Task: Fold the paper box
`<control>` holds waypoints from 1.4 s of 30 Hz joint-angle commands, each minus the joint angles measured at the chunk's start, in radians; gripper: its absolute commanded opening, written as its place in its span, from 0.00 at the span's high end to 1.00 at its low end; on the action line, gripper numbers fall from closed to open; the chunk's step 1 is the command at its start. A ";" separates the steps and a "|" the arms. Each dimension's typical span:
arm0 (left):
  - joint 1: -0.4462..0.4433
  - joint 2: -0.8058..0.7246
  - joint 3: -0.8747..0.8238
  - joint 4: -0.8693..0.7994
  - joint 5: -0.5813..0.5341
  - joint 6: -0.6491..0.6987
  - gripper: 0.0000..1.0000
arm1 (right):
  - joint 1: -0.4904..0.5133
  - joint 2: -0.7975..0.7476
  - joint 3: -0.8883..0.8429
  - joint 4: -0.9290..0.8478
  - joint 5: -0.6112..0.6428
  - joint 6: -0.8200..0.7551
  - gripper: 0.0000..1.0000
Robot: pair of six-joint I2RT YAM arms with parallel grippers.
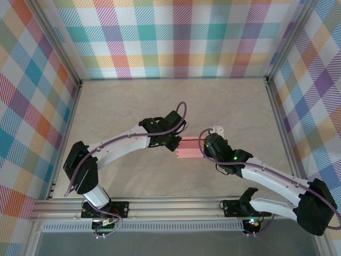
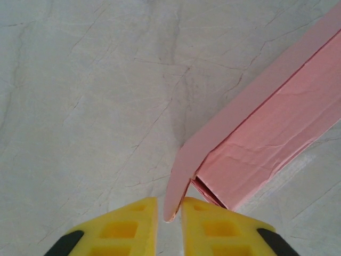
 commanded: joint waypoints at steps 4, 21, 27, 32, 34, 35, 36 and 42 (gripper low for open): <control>0.000 0.009 0.020 0.008 0.029 -0.018 0.95 | 0.010 -0.002 0.009 -0.016 -0.017 0.019 1.00; 0.003 0.008 0.029 0.068 0.128 -0.297 1.00 | 0.021 0.019 0.014 -0.004 -0.017 0.013 0.99; 0.004 0.021 0.029 0.077 0.119 -0.384 1.00 | 0.025 0.025 0.014 -0.002 -0.017 0.018 0.99; 0.012 0.018 0.009 0.105 0.123 -0.428 1.00 | 0.026 0.022 0.013 -0.001 -0.017 0.017 0.99; 0.012 0.016 0.005 0.111 0.115 -0.437 1.00 | 0.027 0.021 0.010 -0.002 -0.015 0.021 0.99; 0.012 0.016 0.003 0.112 0.115 -0.437 1.00 | 0.027 0.019 0.008 0.001 -0.016 0.022 0.99; 0.012 0.016 -0.001 0.113 0.114 -0.435 1.00 | 0.027 0.020 0.007 0.003 -0.015 0.025 0.99; 0.012 -0.013 -0.080 0.166 0.135 -0.425 1.00 | 0.027 0.015 -0.003 0.006 -0.016 0.035 0.98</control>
